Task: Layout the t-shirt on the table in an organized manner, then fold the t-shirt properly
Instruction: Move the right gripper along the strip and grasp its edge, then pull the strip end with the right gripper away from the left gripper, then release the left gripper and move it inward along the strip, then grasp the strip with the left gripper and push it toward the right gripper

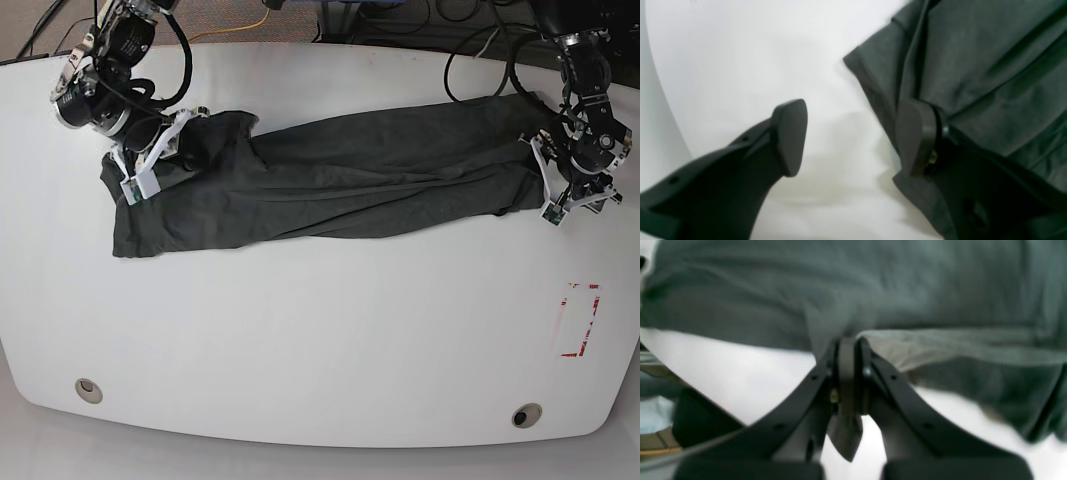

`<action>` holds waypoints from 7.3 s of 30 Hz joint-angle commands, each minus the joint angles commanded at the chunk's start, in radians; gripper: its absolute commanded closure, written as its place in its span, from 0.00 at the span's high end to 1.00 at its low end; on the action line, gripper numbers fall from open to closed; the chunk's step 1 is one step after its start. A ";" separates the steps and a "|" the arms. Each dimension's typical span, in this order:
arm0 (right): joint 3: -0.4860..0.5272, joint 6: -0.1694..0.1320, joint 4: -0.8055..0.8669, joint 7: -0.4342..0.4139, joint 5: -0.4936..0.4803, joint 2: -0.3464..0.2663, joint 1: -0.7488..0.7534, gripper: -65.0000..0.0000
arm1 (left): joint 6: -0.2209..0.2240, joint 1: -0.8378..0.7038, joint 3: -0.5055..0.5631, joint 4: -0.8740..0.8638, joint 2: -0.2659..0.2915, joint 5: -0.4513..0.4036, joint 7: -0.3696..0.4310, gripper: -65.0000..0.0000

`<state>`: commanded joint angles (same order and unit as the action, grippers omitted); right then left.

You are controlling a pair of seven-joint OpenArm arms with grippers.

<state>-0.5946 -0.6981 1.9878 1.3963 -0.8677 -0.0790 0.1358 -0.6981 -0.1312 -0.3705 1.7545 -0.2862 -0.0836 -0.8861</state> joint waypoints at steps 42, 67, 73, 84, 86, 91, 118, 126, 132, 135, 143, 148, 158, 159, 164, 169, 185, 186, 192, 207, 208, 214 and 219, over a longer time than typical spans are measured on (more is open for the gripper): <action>0.025 0.002 -0.463 -0.039 0.014 0.012 -0.330 0.43 | 0.000 -0.023 0.000 0.000 0.000 0.000 0.000 0.61; 0.255 0.114 -0.235 -0.065 0.017 -0.269 -0.276 0.69 | 0.000 -0.026 -0.005 0.157 0.074 0.005 0.064 0.54; 0.278 0.036 -0.232 -0.182 0.133 -0.284 -0.210 0.16 | 0.000 -0.066 -0.043 0.160 0.160 0.000 0.149 0.28; 0.368 0.000 -0.361 -0.437 0.470 -0.258 -0.172 0.06 | 0.000 -0.124 -0.057 0.127 0.226 -0.002 0.166 0.19; 0.367 0.000 -0.417 -0.493 0.522 -0.242 -0.172 0.06 | 0.000 -0.126 -0.057 0.094 0.221 -0.002 0.166 0.19; 0.370 0.000 -0.549 -0.671 0.614 -0.238 -0.173 0.06 | 0.000 -0.124 -0.034 0.009 0.186 -0.002 0.166 0.19; 0.235 0.000 -0.488 -0.736 0.661 -0.235 0.018 0.06 | 0.000 0.020 0.150 -0.175 -0.003 0.006 0.158 0.19; 0.227 0.000 -0.479 -0.733 0.669 -0.224 0.011 0.06 | 0.000 0.020 0.114 -0.029 -0.003 0.006 0.137 0.26; 0.227 0.000 -0.479 -0.731 0.671 -0.226 -0.015 0.06 | 0.000 0.057 0.014 0.063 0.002 0.037 0.020 0.72; 0.229 0.000 -0.480 -0.731 0.671 -0.226 -0.017 0.06 | 0.000 0.066 -0.049 0.077 0.003 0.133 -0.012 0.78; 0.233 0.000 -0.482 -0.731 0.671 -0.224 -0.020 0.06 | 0.000 0.083 -0.196 0.000 0.002 0.387 -0.115 0.77; 0.235 0.000 -0.482 -0.731 0.671 -0.219 -0.021 0.06 | 0.000 0.098 -0.236 -0.109 0.002 0.483 -0.140 0.77; 0.235 0.000 -0.482 -0.731 0.671 -0.219 -0.021 0.06 | 0.000 0.104 -0.236 -0.293 0.020 0.546 -0.135 0.77; 0.235 0.000 -0.482 -0.731 0.671 -0.219 -0.021 0.06 | 0.000 0.104 -0.236 -0.302 0.028 0.545 -0.135 0.77; 0.235 0.000 -0.482 -0.731 0.666 -0.219 -0.021 0.06 | 0.000 0.120 -0.221 -0.354 0.035 0.542 -0.135 0.77; 0.235 0.000 -0.482 -0.731 0.661 -0.219 -0.021 0.06 | 0.000 0.115 -0.124 -0.390 0.037 0.542 -0.095 0.77; 0.232 0.000 -0.482 -0.730 0.661 -0.218 -0.023 0.06 | 0.000 0.081 -0.048 -0.391 0.092 0.542 -0.055 0.30; 0.232 0.000 -0.482 -0.730 0.661 -0.218 -0.023 0.06 | 0.000 0.081 -0.048 -0.390 0.092 0.542 -0.055 0.26; 0.232 0.000 -0.482 -0.730 0.661 -0.218 -0.023 0.06 | 0.000 0.081 -0.052 -0.376 0.087 0.542 -0.055 0.17; 0.235 0.000 -0.482 -0.730 0.661 -0.218 -0.023 0.06 | 0.000 0.057 -0.049 0.054 0.157 0.546 -0.342 0.17; 0.235 0.000 -0.482 -0.730 0.661 -0.218 -0.023 0.06 | 0.000 0.060 -0.049 0.080 0.167 0.546 -0.364 0.17; 0.235 0.000 -0.482 -0.730 0.661 -0.218 -0.023 0.06 | 0.000 0.118 -0.023 0.117 0.258 0.548 -0.473 0.17; 0.235 0.000 -0.482 -0.730 0.661 -0.216 -0.021 0.06 | 0.000 0.130 0.038 0.115 0.301 0.542 -0.474 0.17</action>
<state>-0.3598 -0.6981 1.5060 0.6667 -0.2064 -0.2954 0.1143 -0.6981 -0.0008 -0.3322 1.8696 0.0146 0.4580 -1.3602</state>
